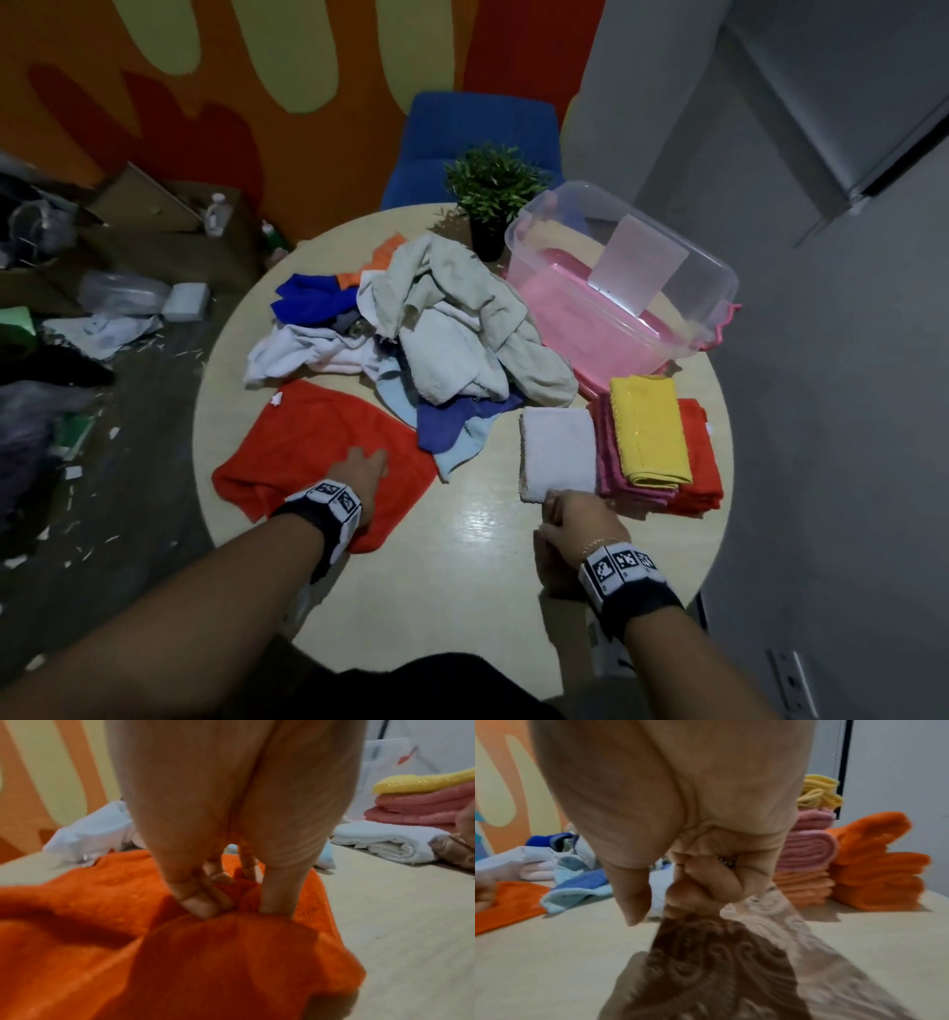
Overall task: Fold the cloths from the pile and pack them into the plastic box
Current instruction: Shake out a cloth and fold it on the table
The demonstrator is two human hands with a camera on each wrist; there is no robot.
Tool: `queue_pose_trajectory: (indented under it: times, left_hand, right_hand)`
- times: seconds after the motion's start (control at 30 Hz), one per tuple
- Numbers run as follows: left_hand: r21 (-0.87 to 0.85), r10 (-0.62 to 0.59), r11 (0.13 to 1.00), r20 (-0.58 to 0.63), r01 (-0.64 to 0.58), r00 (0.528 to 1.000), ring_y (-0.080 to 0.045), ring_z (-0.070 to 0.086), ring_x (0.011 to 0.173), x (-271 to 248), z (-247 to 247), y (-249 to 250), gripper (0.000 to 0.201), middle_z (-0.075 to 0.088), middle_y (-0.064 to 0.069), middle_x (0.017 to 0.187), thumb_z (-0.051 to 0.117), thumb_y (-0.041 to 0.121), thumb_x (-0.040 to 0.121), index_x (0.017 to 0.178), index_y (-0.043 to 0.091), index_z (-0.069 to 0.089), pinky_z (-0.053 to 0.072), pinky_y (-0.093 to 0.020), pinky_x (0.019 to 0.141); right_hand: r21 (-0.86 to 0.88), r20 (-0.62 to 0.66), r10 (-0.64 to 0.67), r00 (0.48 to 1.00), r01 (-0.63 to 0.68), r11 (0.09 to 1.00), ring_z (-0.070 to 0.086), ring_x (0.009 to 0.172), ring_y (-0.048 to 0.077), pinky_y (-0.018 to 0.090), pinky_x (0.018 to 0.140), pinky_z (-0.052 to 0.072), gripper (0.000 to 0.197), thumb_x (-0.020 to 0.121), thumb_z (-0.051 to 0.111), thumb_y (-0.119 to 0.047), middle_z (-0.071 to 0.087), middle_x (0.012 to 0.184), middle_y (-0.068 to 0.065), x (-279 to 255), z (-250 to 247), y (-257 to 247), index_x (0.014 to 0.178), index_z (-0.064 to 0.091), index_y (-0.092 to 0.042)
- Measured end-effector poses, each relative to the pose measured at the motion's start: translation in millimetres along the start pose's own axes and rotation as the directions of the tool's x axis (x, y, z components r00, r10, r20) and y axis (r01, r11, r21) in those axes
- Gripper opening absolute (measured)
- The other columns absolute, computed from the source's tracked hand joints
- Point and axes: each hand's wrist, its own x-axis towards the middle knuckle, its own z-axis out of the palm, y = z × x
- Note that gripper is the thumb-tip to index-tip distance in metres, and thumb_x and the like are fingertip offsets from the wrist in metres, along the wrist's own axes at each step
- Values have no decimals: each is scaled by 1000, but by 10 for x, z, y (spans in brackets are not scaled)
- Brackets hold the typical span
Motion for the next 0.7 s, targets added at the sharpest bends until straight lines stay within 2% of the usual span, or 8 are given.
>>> queue_pose_trajectory:
  times: [0.13,0.27,0.33,0.43,0.53,0.6,0.67,0.7]
  left_hand:
    - [-109,104,989,20,-101,994,-23,67,101,3,-148,-144,20,71,-2,105,62,4,83,95,18,70,49,-26,86]
    - [-374,208,900,-79,-222,975,-11,62,82,12,-295,-227,17,65,8,81,77,10,80,85,24,68,44,-17,74]
    - [-540,296,778,-132,-319,946,-9,60,81,-28,-488,-190,11,66,7,82,73,15,88,87,24,67,44,-15,72]
    - [-674,452,608,-141,-420,881,1,61,80,-143,-836,-70,8,69,9,89,63,20,98,99,16,70,46,-13,78]
    - [-796,468,469,-142,-382,872,-3,61,76,-208,-1057,18,12,69,11,86,60,20,100,100,11,68,49,-25,78]
    - [-820,470,425,-163,-384,868,-3,62,78,-255,-1119,42,17,68,13,93,65,34,94,105,20,65,51,-29,75]
    - [-813,488,442,-135,-378,862,-4,64,85,-333,-1158,70,52,60,7,119,76,48,79,124,31,54,55,-30,74]
    - [-822,509,439,-105,-362,854,-5,66,81,-374,-1168,102,67,55,5,126,81,43,76,132,33,46,56,-29,72]
  right_hand:
    - [-10,38,-114,993,115,993,64,96,23,32,83,49,23,88,60,-41,69,100,2,-61,-71,-395,101,63,-22]
    - [181,50,-281,958,268,946,57,81,10,25,71,45,25,86,71,-41,63,92,-5,-83,-57,-740,99,59,-23]
    - [259,-12,-401,916,390,883,54,93,9,23,83,44,46,78,79,-42,58,111,-5,-113,-48,-906,116,56,-26]
    - [182,-138,-519,844,536,824,44,114,15,30,101,38,82,66,83,-51,45,130,-3,-110,-57,-1132,135,45,-28]
    - [247,-295,-483,824,554,795,55,100,21,41,91,47,43,80,73,-35,58,111,0,-101,-170,-1286,116,51,-26]
    - [284,-385,-406,829,525,803,60,85,26,42,78,48,13,88,63,-23,65,91,3,-104,-317,-1342,96,53,-22]
    - [309,-461,-328,824,496,812,61,77,27,39,71,46,8,90,61,-17,66,81,5,-126,-475,-1385,88,54,-20]
    - [328,-497,-294,816,491,807,61,75,26,37,69,46,7,89,61,-15,66,78,5,-141,-558,-1400,88,55,-19]
